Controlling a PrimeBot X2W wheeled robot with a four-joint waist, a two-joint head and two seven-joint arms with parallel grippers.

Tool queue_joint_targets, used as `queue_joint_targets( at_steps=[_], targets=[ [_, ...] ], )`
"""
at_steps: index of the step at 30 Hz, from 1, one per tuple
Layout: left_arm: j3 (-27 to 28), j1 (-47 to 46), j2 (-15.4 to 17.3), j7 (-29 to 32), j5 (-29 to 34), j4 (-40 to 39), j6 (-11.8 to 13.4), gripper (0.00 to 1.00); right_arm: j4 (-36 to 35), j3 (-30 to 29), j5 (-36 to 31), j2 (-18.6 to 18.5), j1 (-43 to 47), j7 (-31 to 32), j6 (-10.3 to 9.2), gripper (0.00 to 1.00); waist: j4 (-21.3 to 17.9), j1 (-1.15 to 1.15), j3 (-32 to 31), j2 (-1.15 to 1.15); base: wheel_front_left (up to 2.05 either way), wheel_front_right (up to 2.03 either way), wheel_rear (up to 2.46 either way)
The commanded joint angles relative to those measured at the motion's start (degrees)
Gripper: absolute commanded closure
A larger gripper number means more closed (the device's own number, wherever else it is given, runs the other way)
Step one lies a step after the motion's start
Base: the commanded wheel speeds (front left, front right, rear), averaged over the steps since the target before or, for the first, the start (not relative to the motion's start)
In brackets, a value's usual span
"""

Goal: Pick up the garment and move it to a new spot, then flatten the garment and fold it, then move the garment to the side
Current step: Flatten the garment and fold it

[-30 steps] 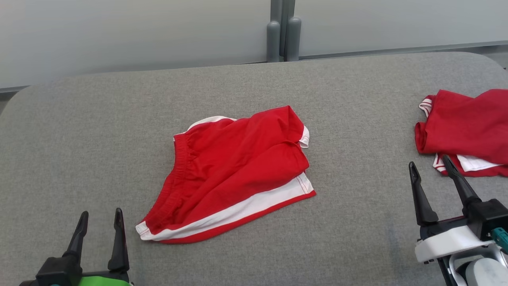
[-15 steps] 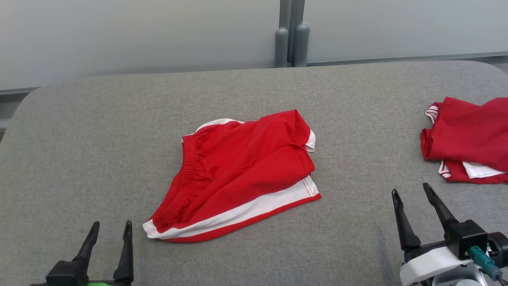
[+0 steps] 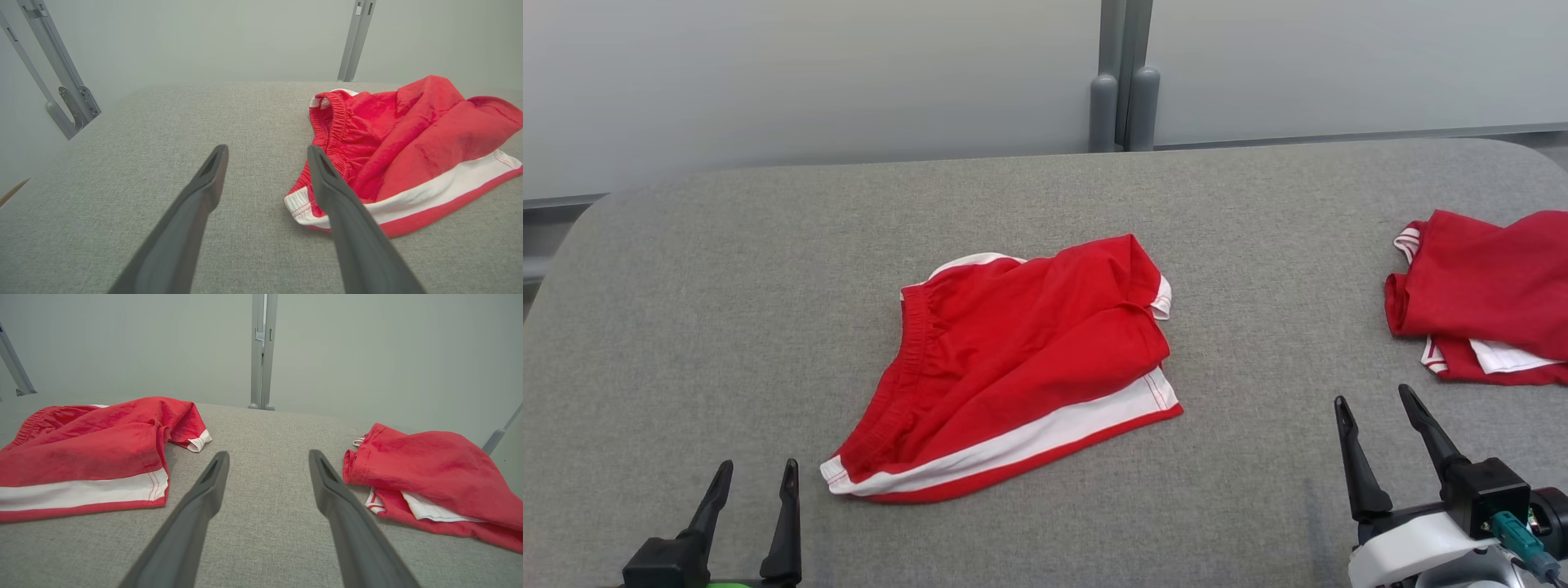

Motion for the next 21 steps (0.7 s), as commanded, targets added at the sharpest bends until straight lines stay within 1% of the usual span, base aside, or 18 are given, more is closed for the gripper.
queue_joint_targets(
  at_steps=[1, 10, 16, 19, 21],
  targets=[
    [0.17, -0.03, -0.27, -0.16, 0.56, 0.22, -0.33, 0.00, 0.10, -0.19, 0.04, -0.13, 0.65, -0.01, -0.02, 0.00, -0.01, 0.00, -0.18, 0.16, 0.00, 0.00, 0.00],
    [0.65, 0.51, -1.73, -0.16, 1.34, 0.76, -0.83, 0.00, 0.29, -0.27, -0.14, -0.79, 0.90, -0.01, -0.02, 0.00, 0.15, 0.00, -1.07, 0.16, 0.00, 0.00, 0.00],
    [1.04, 0.84, -2.15, -0.16, 1.76, 0.87, -1.11, 0.00, 0.32, 0.86, 0.04, -0.98, 0.43, 0.00, -0.02, 0.00, 0.16, 0.00, -1.51, 0.16, 0.00, 0.00, 0.00],
    [0.35, 0.64, -2.06, -0.09, 2.10, 1.08, -1.49, 0.00, 0.16, 3.09, 0.92, -1.49, -0.65, -0.01, -0.03, 0.00, 0.05, 0.00, -1.40, 0.16, 0.00, 0.00, 0.00],
    [-0.71, -0.01, -1.42, 1.13, 2.37, 0.93, -1.68, 0.00, 0.11, 5.02, 1.97, -2.07, -1.71, -0.01, -0.03, 0.00, -0.03, 0.00, -1.13, 0.16, 0.00, 0.00, 0.00]
  ],
)
